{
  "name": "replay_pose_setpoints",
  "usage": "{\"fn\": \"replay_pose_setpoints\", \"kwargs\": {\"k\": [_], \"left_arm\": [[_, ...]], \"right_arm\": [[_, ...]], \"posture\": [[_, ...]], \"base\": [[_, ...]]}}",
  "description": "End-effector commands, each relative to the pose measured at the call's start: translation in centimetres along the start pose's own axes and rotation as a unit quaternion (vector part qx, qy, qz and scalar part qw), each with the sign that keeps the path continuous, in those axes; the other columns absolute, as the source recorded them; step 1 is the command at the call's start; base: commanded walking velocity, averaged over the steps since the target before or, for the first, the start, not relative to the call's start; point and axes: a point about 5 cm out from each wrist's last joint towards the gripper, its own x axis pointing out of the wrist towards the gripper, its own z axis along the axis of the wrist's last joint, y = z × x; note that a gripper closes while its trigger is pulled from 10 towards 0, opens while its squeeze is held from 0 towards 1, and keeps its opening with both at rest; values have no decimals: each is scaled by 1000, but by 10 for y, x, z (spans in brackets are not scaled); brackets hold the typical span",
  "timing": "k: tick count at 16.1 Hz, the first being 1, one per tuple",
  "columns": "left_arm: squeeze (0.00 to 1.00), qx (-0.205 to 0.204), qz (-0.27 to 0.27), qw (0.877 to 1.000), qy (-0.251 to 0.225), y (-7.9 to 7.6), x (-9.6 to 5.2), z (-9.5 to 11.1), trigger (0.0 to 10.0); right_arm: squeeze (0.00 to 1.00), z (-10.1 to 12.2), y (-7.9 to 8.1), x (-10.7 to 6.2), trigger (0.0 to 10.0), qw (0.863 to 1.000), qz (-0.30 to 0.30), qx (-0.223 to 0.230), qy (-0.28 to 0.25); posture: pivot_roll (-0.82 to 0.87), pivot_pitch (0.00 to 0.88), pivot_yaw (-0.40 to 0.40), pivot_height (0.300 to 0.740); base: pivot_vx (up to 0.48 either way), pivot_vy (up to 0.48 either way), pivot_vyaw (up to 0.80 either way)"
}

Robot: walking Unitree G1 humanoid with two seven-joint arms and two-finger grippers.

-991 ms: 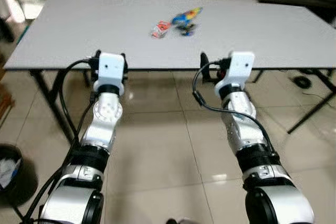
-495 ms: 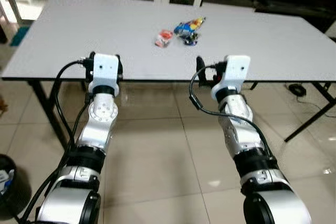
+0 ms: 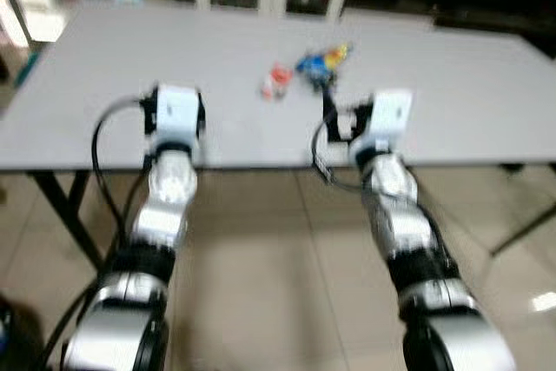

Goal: Picking trash to rubbish bin

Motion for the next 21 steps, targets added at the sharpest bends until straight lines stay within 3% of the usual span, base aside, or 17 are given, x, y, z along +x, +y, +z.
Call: {"fn": "replay_pose_setpoints", "kwargs": {"k": [1, 13, 21], "left_arm": [[0, -8, -22, 1000, -8, -14, -1, 6, 10000], [0, 15, -37, 999, -6, -7, -1, 7, 10000], [0, 22, -59, 998, -4, -16, -1, 10, 10000]], "right_arm": [[0, 2, -16, -1, 10000, 1000, -22, 0, 1], [0, -8, 1, -3, 10000, 999, -23, 27, 11], [0, -12, 6, -5, 10000, 999, -23, 36, 12]], "posture": [[-58, 28, -119, 740], [-14, 30, -54, 740], [-20, 24, -34, 740]], "base": [[458, 0, 0], [453, 0, 0], [355, 0, 0]]}}
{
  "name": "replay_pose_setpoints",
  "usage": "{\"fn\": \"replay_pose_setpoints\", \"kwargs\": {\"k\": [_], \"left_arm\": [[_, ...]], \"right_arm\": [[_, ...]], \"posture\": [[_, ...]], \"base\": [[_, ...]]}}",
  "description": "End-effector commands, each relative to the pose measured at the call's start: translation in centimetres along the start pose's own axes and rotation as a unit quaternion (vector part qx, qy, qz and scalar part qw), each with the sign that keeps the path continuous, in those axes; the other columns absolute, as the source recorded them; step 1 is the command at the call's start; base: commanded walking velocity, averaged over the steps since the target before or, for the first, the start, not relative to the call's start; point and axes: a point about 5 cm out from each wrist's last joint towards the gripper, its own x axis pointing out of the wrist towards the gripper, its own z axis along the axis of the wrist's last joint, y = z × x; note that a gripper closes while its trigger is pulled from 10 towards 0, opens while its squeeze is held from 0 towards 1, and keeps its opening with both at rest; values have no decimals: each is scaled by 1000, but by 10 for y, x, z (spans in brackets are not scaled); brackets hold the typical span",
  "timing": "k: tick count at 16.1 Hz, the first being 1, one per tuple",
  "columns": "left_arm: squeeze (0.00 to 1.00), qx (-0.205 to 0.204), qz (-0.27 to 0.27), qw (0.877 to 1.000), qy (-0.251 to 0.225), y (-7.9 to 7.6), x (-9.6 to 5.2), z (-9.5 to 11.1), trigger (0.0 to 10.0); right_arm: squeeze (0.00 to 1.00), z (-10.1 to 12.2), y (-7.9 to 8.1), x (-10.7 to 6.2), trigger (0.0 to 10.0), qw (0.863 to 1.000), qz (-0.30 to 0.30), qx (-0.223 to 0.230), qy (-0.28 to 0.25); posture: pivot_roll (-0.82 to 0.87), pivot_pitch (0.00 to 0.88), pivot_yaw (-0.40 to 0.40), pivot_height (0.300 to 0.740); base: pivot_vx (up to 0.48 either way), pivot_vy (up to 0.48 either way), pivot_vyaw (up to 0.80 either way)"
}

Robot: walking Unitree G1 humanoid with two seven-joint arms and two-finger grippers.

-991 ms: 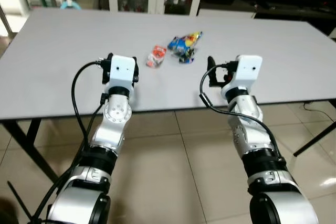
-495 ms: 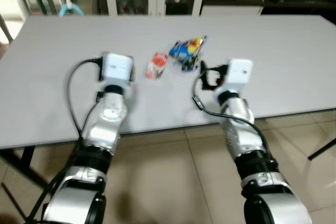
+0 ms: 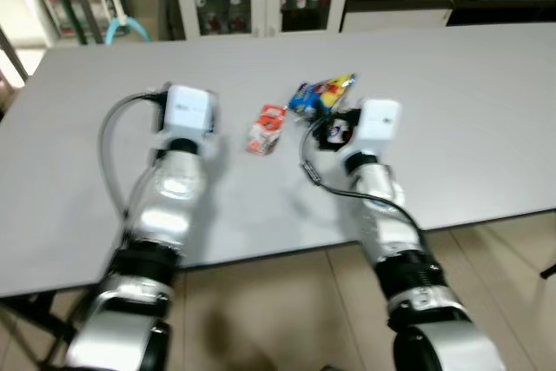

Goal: Picking trash to rubbish bin

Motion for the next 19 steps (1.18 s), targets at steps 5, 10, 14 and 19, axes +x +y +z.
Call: {"fn": "replay_pose_setpoints", "kwargs": {"k": [5, 10, 14, 19], "left_arm": [[0, 0, 9, 1000, 4, 6, -3, -4, 10000], [0, 12, 8, 1000, 6, -1, -6, -6, 10000], [0, 7, 11, 1000, 12, -2, -7, -8, 10000], [0, 7, 14, 1000, 15, -1, -8, -9, 10000]], "right_arm": [[0, 0, 4, 1, 10000, 1000, 8, 1, 1], [0, 0, 4, -2, 10000, 1000, 20, -9, 2], [0, -3, 8, -4, 10000, 999, 38, -30, 8], [0, -5, 10, -4, 10000, 999, 46, -23, 15]], "posture": [[-23, 9, -51, 740], [-37, 0, -70, 740], [-36, 0, -81, 740], [-32, 0, -88, 740]], "base": [[0, 0, 0], [0, -116, 0], [0, -330, 319], [0, -339, 0]]}}
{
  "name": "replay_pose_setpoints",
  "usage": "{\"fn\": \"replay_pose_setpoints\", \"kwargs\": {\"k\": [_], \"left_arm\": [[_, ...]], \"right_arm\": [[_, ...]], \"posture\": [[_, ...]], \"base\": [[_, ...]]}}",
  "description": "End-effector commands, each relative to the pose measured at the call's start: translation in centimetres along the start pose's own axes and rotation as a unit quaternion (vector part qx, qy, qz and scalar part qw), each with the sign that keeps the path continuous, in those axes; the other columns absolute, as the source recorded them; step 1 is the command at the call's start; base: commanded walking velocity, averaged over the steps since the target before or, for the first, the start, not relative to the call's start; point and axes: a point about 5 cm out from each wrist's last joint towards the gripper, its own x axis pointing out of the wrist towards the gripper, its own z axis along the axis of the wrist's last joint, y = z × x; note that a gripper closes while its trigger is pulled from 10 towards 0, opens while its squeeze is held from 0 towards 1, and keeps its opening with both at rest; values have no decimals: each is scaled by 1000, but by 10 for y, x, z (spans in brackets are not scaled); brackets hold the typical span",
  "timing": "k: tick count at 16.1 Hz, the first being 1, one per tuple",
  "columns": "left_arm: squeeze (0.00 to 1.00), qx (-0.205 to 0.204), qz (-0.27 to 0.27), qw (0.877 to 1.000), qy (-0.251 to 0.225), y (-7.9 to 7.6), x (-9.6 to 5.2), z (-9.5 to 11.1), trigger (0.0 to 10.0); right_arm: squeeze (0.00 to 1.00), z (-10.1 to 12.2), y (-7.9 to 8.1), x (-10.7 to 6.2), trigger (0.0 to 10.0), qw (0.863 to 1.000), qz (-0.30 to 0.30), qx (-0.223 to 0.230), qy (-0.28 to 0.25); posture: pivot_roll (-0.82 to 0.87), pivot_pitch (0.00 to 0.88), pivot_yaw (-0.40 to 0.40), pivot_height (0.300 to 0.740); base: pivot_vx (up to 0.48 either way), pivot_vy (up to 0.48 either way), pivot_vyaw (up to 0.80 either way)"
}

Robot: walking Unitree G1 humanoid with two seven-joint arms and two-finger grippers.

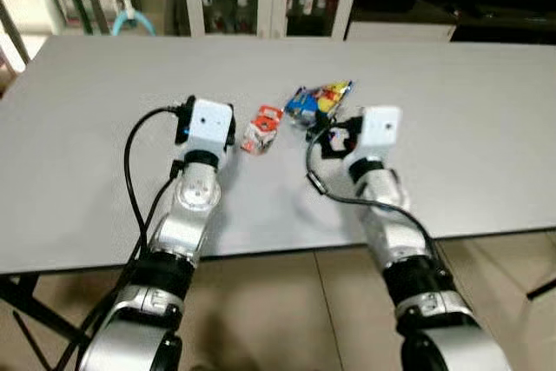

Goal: Picking trash to rubbish bin

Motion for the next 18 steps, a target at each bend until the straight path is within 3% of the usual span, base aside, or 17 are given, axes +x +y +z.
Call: {"fn": "replay_pose_setpoints", "kwargs": {"k": [1, 14, 18], "left_arm": [[0, 4, 8, 1000, 2, 3, 1, 0, 10000], [0, 10, 23, 1000, 7, 11, 6, 0, 10000], [0, 5, 21, 1000, 13, 10, 5, -1, 10000]], "right_arm": [[0, 3, 4, 1, 10000, 1000, 8, 2, -2], [0, 3, 3, 2, 10000, 1000, 11, 8, 4], [0, 3, 4, 2, 10000, 1000, 14, 10, 7]], "posture": [[-30, 0, -88, 740], [-31, 16, -90, 740], [-33, 21, -90, 740]], "base": [[0, -341, 0], [0, -338, 0], [0, 0, 0]]}}
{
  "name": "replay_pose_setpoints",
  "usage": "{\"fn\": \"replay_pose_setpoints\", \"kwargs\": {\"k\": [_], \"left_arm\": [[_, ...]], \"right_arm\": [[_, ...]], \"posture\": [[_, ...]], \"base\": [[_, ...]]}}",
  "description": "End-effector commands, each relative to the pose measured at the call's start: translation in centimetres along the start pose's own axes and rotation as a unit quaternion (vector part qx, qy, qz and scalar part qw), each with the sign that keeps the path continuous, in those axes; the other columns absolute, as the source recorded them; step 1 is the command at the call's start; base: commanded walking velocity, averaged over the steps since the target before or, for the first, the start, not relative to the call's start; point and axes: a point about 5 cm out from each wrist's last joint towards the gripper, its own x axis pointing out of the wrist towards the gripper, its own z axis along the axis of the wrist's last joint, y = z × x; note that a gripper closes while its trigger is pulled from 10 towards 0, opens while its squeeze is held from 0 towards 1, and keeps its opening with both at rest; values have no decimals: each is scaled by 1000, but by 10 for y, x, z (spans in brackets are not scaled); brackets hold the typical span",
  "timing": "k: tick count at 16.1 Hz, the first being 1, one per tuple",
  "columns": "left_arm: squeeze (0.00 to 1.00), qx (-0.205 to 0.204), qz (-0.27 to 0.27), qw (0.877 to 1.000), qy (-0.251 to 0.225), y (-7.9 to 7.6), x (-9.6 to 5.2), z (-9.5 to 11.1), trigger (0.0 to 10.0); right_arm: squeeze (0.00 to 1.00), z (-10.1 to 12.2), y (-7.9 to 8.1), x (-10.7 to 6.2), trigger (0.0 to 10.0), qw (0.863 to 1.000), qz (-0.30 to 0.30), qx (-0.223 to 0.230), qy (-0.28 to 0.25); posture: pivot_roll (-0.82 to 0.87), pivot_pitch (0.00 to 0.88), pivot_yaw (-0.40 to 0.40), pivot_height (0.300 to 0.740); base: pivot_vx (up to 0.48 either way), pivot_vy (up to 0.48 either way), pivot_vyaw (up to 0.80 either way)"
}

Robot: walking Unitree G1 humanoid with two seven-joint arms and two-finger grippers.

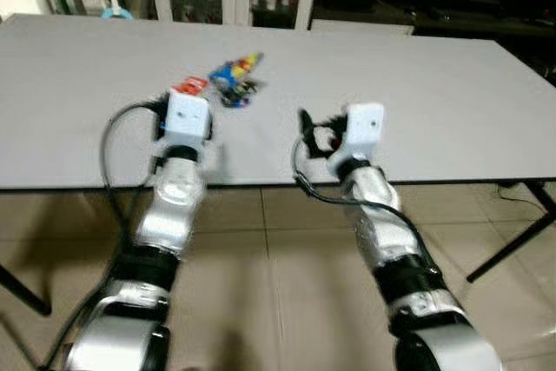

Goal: Picking trash to rubbish bin

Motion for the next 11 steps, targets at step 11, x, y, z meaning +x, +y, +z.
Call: {"fn": "replay_pose_setpoints", "kwargs": {"k": [11], "left_arm": [[0, 3, 4, 1000, 1, 4, 3, 3, 10000]], "right_arm": [[0, 2, 0, 1, 10000, 1000, -1, 10, 3]], "posture": [[-32, 27, -89, 740]], "base": [[266, 0, 0]]}}
